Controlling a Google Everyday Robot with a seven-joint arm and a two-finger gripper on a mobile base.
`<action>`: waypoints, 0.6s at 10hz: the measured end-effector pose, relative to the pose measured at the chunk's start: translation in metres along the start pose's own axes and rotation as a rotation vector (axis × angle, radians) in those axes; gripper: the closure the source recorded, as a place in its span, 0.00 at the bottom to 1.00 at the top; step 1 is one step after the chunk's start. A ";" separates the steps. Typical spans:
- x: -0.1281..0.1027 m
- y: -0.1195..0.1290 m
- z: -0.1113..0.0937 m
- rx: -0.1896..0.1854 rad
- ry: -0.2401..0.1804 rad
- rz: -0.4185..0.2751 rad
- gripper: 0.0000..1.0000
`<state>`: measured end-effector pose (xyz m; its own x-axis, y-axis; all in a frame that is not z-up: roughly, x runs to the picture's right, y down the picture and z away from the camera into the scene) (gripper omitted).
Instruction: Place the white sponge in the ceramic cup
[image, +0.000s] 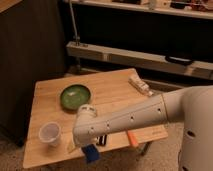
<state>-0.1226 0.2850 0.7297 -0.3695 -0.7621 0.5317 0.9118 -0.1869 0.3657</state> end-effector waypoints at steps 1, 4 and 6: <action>0.000 0.000 0.003 0.005 0.001 0.005 0.20; 0.001 -0.006 -0.003 0.032 0.026 0.007 0.20; 0.002 -0.010 -0.005 0.058 0.033 0.010 0.20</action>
<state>-0.1312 0.2823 0.7231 -0.3540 -0.7836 0.5105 0.9028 -0.1438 0.4053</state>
